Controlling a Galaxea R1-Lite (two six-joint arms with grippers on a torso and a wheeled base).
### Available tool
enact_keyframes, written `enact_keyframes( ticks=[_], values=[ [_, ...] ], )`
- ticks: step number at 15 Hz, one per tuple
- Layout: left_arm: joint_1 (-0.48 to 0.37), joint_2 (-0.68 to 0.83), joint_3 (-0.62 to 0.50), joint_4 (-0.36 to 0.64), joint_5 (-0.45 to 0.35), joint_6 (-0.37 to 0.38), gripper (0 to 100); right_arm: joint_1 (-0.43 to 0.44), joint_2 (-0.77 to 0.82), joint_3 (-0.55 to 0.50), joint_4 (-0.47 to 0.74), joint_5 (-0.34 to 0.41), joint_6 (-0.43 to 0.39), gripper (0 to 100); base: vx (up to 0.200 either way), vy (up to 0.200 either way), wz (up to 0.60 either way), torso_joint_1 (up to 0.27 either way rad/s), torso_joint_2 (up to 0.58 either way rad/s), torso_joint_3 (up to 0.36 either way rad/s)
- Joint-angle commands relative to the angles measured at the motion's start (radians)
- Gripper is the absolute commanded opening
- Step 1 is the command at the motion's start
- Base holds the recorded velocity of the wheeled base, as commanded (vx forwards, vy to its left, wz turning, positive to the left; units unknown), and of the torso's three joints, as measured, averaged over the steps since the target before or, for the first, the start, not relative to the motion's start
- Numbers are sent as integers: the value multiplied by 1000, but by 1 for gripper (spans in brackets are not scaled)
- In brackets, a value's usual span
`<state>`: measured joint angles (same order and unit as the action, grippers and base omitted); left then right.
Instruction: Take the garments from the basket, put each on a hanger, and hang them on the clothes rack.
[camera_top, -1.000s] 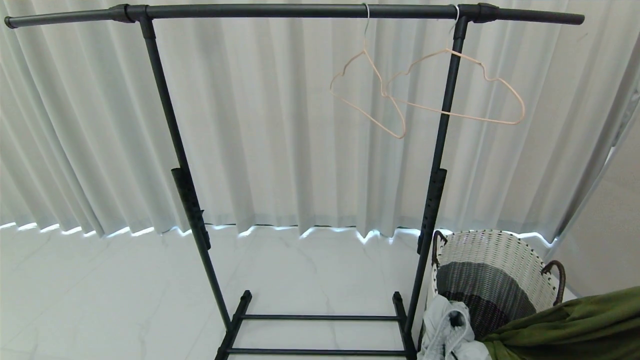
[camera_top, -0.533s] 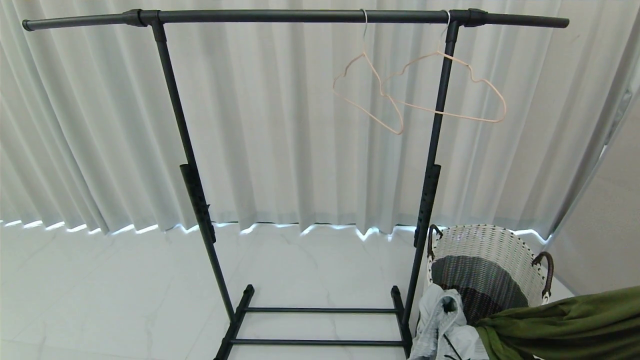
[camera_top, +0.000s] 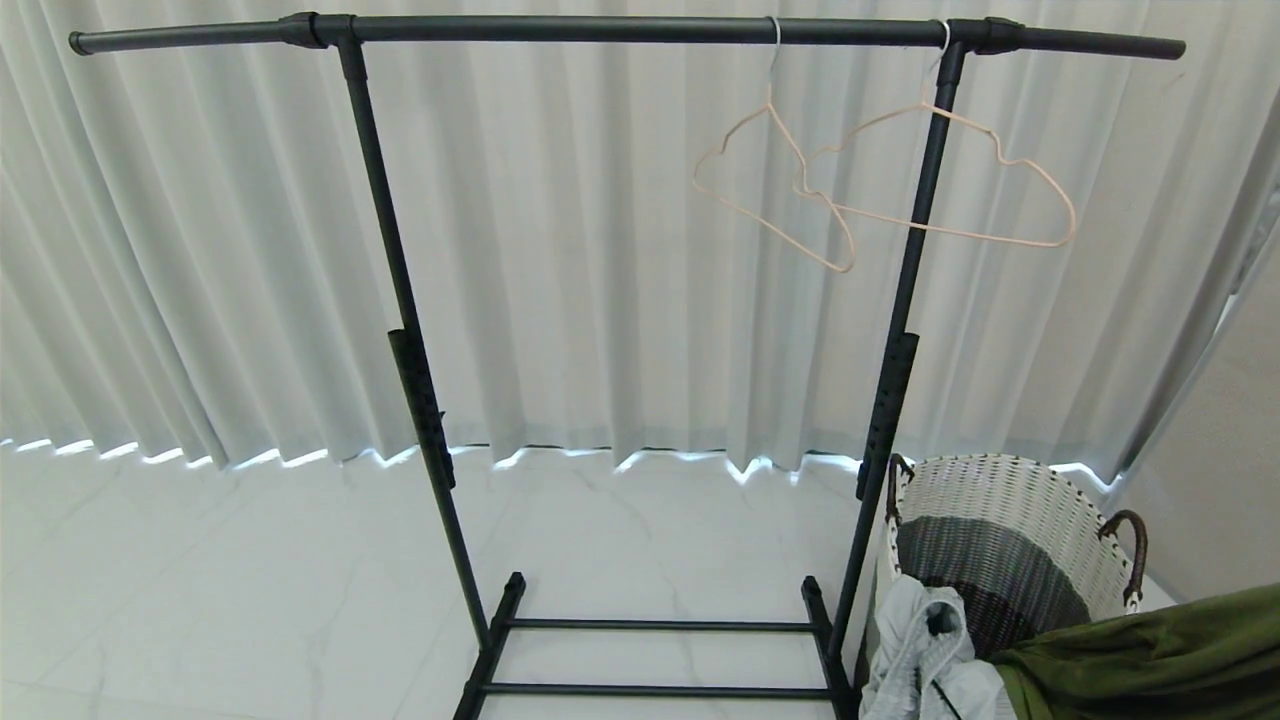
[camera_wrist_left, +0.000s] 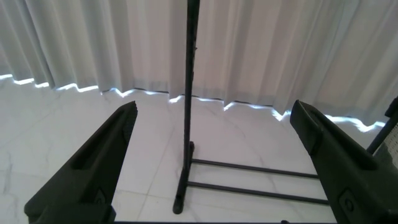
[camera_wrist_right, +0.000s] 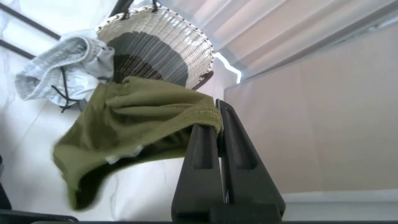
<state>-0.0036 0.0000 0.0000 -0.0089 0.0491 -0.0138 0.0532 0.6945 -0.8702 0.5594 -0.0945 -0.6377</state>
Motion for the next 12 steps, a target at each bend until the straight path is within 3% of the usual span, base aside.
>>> enact_keyframes(
  ticks=[1, 4, 6, 12],
  values=[
    [1, 0, 0, 0, 0, -2, 100, 4, 20, 2, 1, -1, 0, 0, 0, 0, 0, 0, 0, 0],
    [1, 0, 0, 0, 0, -3, 100, 8, 48, 2, 1, 4, 0, 0, 0, 0, 0, 0, 0, 0],
    [1, 0, 0, 1, -6, 34, 100, 50, 73, 10, 1, 4, 3, 0, 0, 0, 0, 0, 0, 0],
    [1, 0, 0, 0, -6, 34, 100, 191, 123, 36, -4, 9, 4, 0, 0, 0, 0, 0, 0, 0]
  ],
)
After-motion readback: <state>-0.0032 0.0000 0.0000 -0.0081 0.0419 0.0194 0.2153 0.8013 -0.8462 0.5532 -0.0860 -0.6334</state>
